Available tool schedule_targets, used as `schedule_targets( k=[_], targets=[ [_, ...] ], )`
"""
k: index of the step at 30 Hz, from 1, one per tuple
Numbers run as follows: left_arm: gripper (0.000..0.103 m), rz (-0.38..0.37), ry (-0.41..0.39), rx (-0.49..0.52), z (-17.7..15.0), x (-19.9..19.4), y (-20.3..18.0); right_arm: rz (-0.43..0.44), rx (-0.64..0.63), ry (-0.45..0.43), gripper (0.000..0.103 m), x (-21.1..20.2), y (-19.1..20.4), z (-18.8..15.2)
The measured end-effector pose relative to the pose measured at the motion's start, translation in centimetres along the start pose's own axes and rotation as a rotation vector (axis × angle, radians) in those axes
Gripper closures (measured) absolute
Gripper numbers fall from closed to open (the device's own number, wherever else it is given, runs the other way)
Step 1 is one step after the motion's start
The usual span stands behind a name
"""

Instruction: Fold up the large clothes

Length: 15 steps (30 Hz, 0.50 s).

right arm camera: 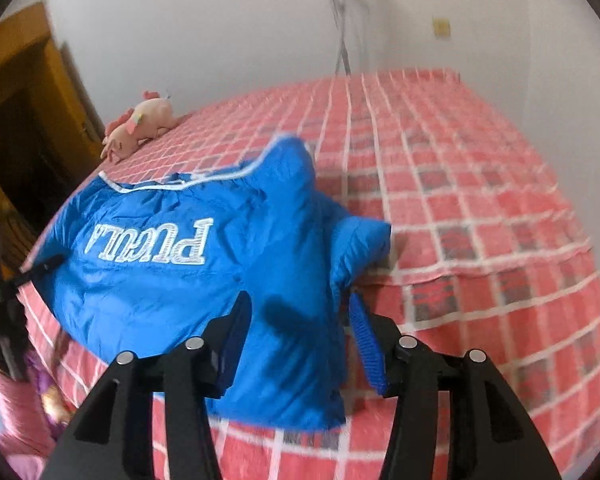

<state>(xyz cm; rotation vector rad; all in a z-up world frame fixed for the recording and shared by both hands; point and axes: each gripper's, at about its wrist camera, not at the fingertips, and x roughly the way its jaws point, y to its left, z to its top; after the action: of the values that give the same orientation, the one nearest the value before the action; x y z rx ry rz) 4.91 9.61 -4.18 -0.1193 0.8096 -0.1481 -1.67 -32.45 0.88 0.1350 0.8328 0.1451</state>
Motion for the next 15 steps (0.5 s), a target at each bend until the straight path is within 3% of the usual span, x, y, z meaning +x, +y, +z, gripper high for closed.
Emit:
schedule_targets(
  k=[5, 9, 15],
  targets=[
    [0.061, -0.029, -0.003, -0.044, 1.5, 0.6, 0.4, 0.034, -0.037, 0.006, 0.056, 0.3, 1.3, -0.3],
    [0.059, 0.057, 0.045, 0.035, 2.8, 3.9, -0.8, 0.034, 0.03, 0.037, 0.056, 2.6, 0.6, 0.3],
    [0.045, 0.075, 0.065, 0.039, 2.4, 6.0, -0.1, -0.012, 0.065, 0.089, 0.056, 5.5, -1.1, 0.5]
  ],
)
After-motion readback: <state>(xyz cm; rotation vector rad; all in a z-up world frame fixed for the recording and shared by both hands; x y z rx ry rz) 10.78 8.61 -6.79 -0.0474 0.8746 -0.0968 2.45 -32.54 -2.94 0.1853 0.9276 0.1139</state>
